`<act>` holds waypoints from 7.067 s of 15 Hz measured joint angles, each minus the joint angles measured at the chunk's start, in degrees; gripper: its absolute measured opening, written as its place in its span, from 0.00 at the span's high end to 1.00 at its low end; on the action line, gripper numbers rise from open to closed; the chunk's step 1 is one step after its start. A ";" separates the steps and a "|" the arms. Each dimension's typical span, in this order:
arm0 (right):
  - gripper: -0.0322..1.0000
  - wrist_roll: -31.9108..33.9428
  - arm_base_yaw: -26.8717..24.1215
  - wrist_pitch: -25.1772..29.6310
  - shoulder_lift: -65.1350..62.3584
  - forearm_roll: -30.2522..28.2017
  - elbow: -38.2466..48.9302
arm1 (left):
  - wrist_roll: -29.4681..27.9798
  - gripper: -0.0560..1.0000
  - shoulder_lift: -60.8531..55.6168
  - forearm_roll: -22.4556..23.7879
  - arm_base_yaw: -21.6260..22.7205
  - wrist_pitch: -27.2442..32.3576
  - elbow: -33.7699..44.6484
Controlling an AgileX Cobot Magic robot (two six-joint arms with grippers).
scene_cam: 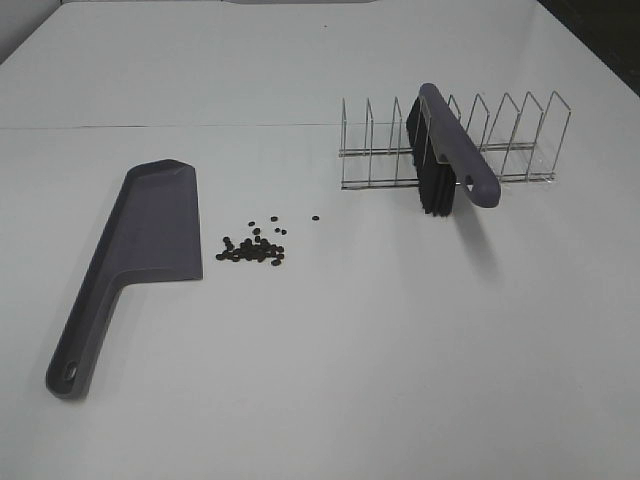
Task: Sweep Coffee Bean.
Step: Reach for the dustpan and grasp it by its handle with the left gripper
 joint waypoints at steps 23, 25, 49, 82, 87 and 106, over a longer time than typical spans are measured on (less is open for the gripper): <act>0.22 0.00 0.00 0.00 0.00 0.00 0.00 | -0.40 0.30 0.00 -0.11 0.00 0.00 0.00; 0.22 0.00 0.00 0.00 0.00 0.00 0.00 | -0.40 0.30 0.00 -0.11 0.00 0.00 0.00; 0.15 0.00 0.00 0.00 0.00 0.00 0.00 | -0.69 0.30 0.00 -0.11 0.00 0.00 0.00; 0.15 0.00 0.00 0.00 0.00 0.00 0.00 | -15.30 0.30 71.91 2.29 0.00 -6.47 -16.04; 0.15 0.00 0.00 0.00 0.00 0.00 0.00 | -15.93 0.30 82.68 -4.30 -0.63 -9.00 -18.96; 0.15 0.00 0.00 0.00 0.00 0.00 0.00 | -23.72 0.19 110.87 -7.10 -14.15 -16.62 -32.77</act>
